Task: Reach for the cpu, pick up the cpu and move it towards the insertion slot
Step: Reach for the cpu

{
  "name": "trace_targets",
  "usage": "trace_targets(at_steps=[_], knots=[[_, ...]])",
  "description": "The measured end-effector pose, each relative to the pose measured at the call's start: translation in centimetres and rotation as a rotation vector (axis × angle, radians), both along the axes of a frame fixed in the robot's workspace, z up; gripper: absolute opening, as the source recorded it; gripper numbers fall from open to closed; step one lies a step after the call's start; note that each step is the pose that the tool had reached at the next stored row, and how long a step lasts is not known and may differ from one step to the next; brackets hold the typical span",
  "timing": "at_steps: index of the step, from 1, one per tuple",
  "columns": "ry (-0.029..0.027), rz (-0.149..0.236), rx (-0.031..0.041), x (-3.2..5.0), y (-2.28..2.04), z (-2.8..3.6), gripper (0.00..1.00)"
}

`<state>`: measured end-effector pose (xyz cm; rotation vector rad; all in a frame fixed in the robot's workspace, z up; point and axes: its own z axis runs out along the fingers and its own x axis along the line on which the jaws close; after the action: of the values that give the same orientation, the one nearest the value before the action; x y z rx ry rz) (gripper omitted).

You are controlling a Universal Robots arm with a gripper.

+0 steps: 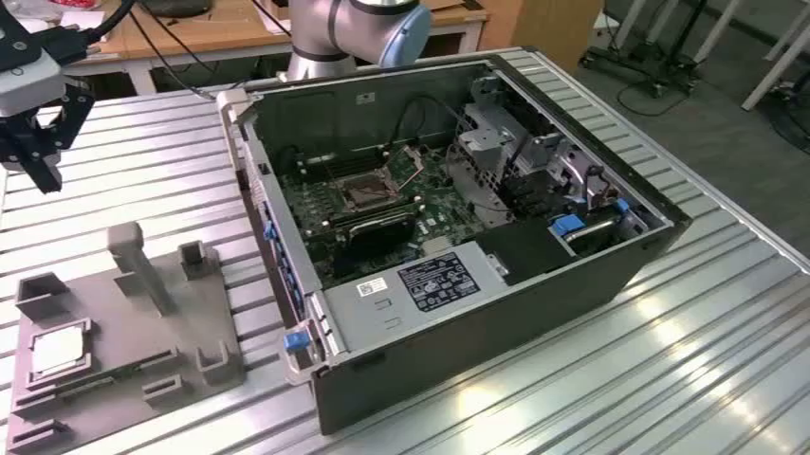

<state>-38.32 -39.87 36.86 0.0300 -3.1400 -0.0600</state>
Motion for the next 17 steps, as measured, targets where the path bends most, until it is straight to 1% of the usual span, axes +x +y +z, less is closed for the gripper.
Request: trace_targets(at_steps=[9,17], knots=[[0.0000,0.000,0.0000,-0.06,0.00,0.00,0.11],[0.0000,0.000,0.0000,-0.38,0.00,-0.04,0.11]])
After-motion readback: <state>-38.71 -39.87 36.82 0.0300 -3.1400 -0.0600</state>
